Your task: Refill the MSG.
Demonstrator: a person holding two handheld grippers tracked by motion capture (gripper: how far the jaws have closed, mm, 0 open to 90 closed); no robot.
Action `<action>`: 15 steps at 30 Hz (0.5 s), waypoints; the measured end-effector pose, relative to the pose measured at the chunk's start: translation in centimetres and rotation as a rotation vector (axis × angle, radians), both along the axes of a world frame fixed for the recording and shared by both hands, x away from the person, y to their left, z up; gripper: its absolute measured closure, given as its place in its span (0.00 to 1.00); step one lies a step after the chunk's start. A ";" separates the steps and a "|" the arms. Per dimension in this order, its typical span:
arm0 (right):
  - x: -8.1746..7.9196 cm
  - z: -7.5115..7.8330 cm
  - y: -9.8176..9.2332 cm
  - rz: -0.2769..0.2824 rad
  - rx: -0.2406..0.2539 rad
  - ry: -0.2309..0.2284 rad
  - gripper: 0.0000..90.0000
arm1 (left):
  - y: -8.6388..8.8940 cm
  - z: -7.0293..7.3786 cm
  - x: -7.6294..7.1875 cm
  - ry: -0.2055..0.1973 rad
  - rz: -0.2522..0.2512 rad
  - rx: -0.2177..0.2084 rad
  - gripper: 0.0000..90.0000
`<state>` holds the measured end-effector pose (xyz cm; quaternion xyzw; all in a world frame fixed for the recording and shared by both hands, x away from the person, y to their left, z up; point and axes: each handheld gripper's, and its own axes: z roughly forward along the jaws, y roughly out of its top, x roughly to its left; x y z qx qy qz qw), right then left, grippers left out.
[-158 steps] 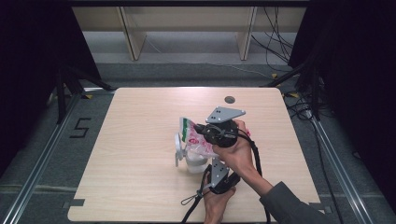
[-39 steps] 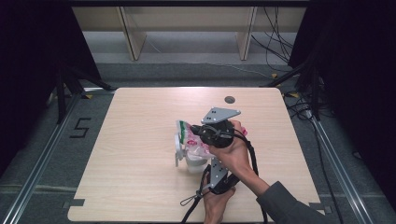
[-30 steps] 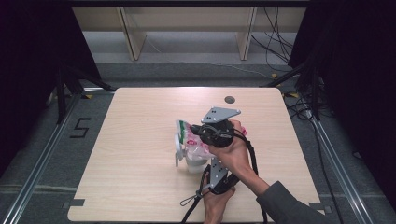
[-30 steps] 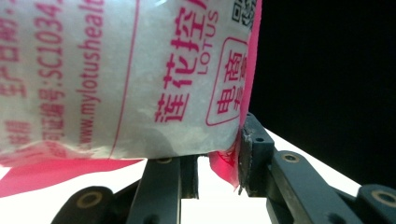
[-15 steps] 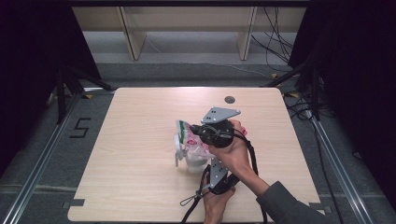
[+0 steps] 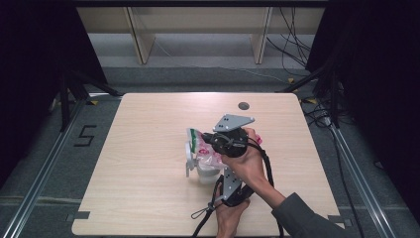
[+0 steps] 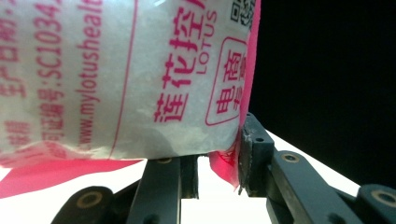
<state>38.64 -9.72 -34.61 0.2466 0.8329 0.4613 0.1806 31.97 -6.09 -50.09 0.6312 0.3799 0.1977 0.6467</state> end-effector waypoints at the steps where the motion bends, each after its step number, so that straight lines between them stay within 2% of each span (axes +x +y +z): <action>1: 0.0 0.0 0.0 0.000 0.000 -0.004 0.99 | 0.0 0.0 0.0 0.001 0.004 0.001 0.80; 2: 0.0 0.2 0.0 0.019 -0.005 0.007 0.99 | 0.0 0.0 0.0 0.000 0.006 -0.002 0.80; 4: 0.1 0.2 -0.1 0.011 0.002 -0.014 0.99 | 0.0 0.0 0.0 0.003 0.004 0.000 0.80; 7: -0.1 0.1 0.1 0.011 -0.014 0.017 0.99 | 0.0 0.0 0.0 0.002 0.004 -0.004 0.80; 8: 0.0 0.1 0.1 0.006 -0.008 0.014 0.99 | 0.0 0.1 0.0 0.001 0.004 -0.005 0.80; 9: 0.1 0.1 0.0 0.013 -0.002 -0.010 0.99 | 0.0 0.1 0.0 -0.002 0.001 -0.004 0.80; 10: 0.1 0.2 0.0 0.018 0.002 0.007 0.99 | 0.0 0.1 -0.1 0.000 0.005 -0.002 0.80; 12: 0.1 0.1 0.0 0.018 -0.004 -0.002 0.99 | 0.0 0.0 0.0 0.001 0.001 -0.001 0.80; 15: 0.0 0.1 0.1 0.008 -0.010 0.017 0.99 | 0.0 0.0 0.0 -0.002 0.002 -0.009 0.80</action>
